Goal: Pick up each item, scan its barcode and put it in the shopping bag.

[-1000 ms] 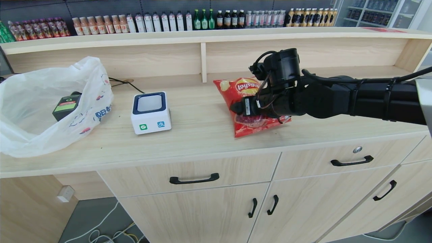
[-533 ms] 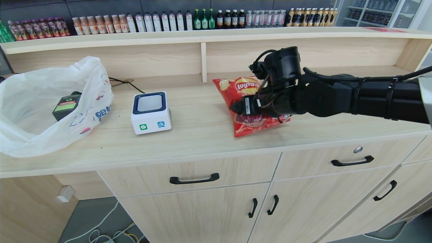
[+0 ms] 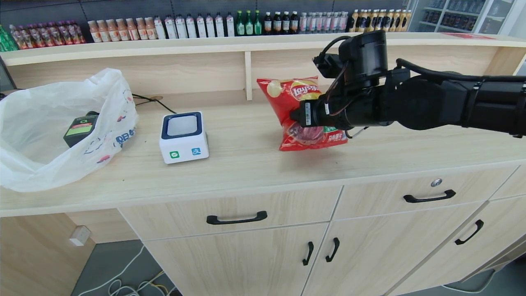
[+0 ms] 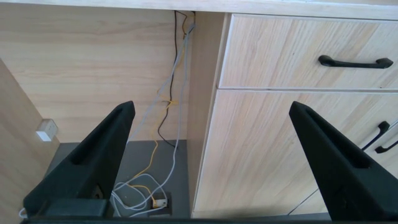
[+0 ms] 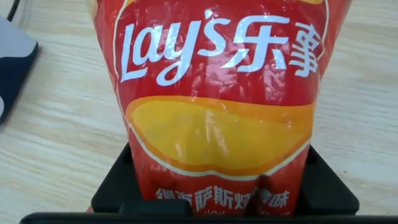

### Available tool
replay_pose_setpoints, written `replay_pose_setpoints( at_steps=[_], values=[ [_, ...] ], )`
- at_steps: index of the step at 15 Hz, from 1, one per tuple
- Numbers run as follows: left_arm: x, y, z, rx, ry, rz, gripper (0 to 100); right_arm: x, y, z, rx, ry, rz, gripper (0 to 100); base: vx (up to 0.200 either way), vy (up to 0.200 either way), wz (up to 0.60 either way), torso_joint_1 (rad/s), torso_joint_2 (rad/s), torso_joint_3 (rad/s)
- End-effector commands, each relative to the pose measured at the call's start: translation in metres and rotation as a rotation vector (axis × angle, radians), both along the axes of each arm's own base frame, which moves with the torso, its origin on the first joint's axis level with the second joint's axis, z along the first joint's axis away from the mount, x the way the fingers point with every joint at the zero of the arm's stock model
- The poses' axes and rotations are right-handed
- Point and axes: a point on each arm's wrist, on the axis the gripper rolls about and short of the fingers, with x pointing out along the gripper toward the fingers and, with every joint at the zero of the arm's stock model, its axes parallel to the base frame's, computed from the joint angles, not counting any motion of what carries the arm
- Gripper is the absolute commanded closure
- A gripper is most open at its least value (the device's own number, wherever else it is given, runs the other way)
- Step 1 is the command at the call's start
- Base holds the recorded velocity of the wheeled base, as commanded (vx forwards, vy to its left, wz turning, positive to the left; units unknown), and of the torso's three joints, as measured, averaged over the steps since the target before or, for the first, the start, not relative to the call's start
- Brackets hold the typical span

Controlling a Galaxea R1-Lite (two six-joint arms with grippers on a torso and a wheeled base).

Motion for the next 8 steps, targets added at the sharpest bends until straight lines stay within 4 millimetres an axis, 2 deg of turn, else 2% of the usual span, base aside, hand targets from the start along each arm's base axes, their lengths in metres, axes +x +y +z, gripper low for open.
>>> replay_pose_setpoints(
  at_steps=[1, 5, 8],
  values=[
    [0.0, 0.0, 0.0, 0.0, 0.0, 0.0, 0, -0.014, -0.009, 0.02, 0.024, -0.039, -0.001, 100, 0.0, 0.0, 0.0, 0.0, 0.0, 0.0],
    [0.0, 0.0, 0.0, 0.0, 0.0, 0.0, 0, -0.031, -0.019, 0.031, 0.039, -0.046, 0.024, 100, 0.0, 0.0, 0.0, 0.0, 0.0, 0.0],
    [0.0, 0.0, 0.0, 0.0, 0.0, 0.0, 0, -0.049, -0.028, 0.047, 0.066, -0.071, 0.058, 100, 0.0, 0.0, 0.0, 0.0, 0.0, 0.0]
  ],
)
